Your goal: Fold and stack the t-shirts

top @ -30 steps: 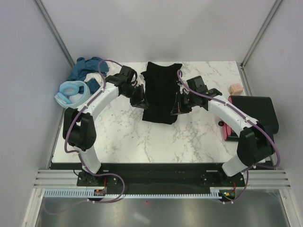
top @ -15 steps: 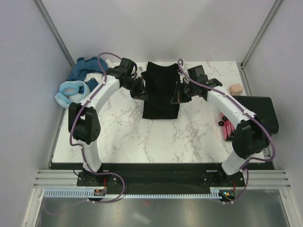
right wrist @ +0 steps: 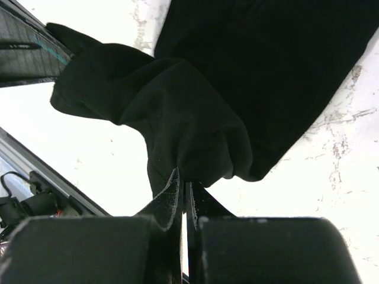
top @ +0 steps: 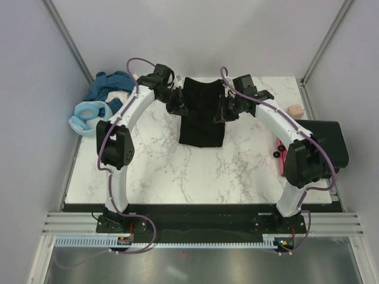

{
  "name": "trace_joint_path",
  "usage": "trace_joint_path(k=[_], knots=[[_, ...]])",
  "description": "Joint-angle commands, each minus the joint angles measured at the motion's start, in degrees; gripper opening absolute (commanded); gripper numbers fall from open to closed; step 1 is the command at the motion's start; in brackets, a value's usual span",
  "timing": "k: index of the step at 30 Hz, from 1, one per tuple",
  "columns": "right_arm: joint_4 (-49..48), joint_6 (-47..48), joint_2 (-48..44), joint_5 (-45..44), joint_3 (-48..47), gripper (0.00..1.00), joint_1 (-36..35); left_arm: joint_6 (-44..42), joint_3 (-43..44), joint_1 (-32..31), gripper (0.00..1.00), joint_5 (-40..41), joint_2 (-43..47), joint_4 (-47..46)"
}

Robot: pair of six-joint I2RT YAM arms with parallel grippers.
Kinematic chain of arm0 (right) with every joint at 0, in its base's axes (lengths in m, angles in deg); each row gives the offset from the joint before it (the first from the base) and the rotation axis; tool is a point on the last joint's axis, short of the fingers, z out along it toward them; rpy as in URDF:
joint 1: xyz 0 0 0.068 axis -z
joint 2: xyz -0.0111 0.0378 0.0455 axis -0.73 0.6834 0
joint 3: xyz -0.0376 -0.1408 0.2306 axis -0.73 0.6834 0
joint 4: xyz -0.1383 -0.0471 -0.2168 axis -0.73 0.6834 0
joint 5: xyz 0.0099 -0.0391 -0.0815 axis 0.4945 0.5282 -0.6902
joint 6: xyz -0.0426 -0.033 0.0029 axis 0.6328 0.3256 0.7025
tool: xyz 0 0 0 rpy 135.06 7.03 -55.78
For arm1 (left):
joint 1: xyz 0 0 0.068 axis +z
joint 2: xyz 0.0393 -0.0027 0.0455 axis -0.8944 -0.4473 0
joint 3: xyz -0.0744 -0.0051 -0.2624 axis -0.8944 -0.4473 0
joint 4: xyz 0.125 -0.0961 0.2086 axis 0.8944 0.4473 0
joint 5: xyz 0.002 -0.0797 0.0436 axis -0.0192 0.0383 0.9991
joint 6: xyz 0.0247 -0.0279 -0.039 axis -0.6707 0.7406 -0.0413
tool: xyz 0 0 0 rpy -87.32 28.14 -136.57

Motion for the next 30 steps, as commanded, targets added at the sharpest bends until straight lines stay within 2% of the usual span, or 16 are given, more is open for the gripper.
trace_joint_path(k=[1, 9, 18, 30], knots=[[0.5, 1.2, 2.4, -1.8, -3.2, 0.00, 0.5, -1.5, 4.0, 1.3, 0.02, 0.6, -3.0, 1.2], [0.4, 1.5, 6.6, -3.4, -7.7, 0.00, 1.5, -1.1, 7.3, 2.2, 0.02, 2.0, -6.6, 1.2], [1.2, 0.9, 13.2, -3.6, -12.7, 0.00, 2.3, -0.8, 11.5, 2.6, 0.02, -0.5, -13.1, 0.6], [0.5, 0.3, 19.1, -3.2, -12.9, 0.00, 2.3, -0.9, 14.6, 2.9, 0.02, -0.5, -18.3, 0.1]])
